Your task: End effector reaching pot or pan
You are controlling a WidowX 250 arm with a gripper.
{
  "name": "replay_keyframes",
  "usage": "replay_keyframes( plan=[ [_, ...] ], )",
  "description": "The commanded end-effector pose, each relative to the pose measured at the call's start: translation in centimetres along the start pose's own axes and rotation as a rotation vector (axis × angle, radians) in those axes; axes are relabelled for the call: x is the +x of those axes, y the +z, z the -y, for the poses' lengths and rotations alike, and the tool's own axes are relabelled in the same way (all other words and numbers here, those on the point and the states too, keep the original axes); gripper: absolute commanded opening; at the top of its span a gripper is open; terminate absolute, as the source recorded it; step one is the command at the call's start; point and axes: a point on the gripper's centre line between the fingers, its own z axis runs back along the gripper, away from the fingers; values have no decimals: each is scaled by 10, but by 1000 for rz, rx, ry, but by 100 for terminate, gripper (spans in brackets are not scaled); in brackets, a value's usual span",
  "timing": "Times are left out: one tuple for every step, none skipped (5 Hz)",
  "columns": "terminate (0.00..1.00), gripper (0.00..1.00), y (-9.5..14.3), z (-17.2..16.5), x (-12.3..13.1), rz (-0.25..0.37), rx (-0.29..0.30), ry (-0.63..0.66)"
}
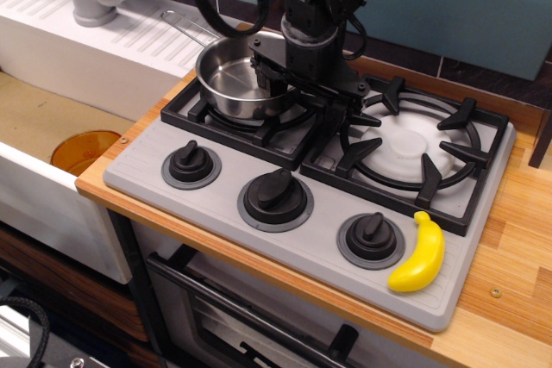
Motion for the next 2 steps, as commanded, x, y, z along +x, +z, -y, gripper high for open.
replay_keyframes(
  plan=[
    [0,100,2,0,4,26,5,23],
    [100,100,2,0,4,26,5,23]
  ],
)
